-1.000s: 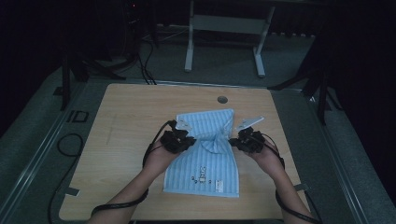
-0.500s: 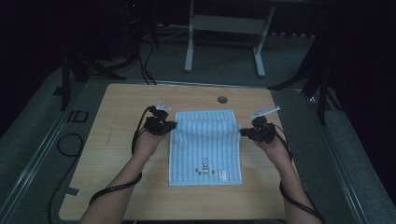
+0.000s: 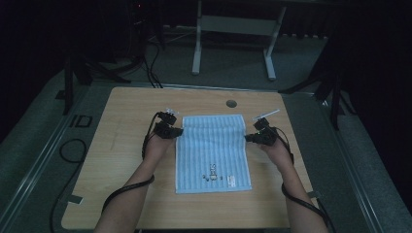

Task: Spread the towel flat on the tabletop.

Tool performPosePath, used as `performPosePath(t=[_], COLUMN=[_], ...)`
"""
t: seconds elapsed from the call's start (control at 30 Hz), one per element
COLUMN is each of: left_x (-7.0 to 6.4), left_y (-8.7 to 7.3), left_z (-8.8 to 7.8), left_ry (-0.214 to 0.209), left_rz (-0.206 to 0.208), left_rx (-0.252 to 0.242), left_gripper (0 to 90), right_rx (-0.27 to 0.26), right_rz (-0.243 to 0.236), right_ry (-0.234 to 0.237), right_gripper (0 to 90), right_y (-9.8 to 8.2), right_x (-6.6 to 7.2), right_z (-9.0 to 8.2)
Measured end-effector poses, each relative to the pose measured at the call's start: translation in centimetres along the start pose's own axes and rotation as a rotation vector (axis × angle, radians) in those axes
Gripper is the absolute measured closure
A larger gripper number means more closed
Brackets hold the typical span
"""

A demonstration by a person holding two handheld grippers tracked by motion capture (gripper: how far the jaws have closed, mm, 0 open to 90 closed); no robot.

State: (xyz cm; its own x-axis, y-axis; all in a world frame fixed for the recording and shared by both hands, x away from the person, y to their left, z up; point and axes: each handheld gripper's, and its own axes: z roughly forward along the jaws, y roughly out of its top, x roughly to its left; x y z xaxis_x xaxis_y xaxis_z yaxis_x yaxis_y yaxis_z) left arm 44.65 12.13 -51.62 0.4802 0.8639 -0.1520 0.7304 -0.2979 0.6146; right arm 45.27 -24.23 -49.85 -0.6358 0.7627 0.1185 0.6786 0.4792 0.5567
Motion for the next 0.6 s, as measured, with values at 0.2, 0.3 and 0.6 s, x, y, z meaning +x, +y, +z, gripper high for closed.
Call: performPosePath(t=[0.2,0.3,0.6], left_x=[0.2,0.3,-0.1], left_y=[-0.1,-0.1,-1.6], left_z=[0.8,0.3,-4.5], left_ry=[0.003,0.002,-0.111], left_rz=[-0.02,-0.024,0.05], left_rx=[0.014,0.011,-0.12], left_gripper=[78.2,55.4,42.5], right_rx=[0.034,0.028,-0.006], right_rz=[0.012,0.027,-0.064], right_ry=[-0.027,-0.041,-0.054], right_gripper=[85.7,76.1,64.8], right_y=[0.4,0.7,0.5], right_x=[-0.2,-0.5,0.9], right_z=[1.6,1.4,-1.7])
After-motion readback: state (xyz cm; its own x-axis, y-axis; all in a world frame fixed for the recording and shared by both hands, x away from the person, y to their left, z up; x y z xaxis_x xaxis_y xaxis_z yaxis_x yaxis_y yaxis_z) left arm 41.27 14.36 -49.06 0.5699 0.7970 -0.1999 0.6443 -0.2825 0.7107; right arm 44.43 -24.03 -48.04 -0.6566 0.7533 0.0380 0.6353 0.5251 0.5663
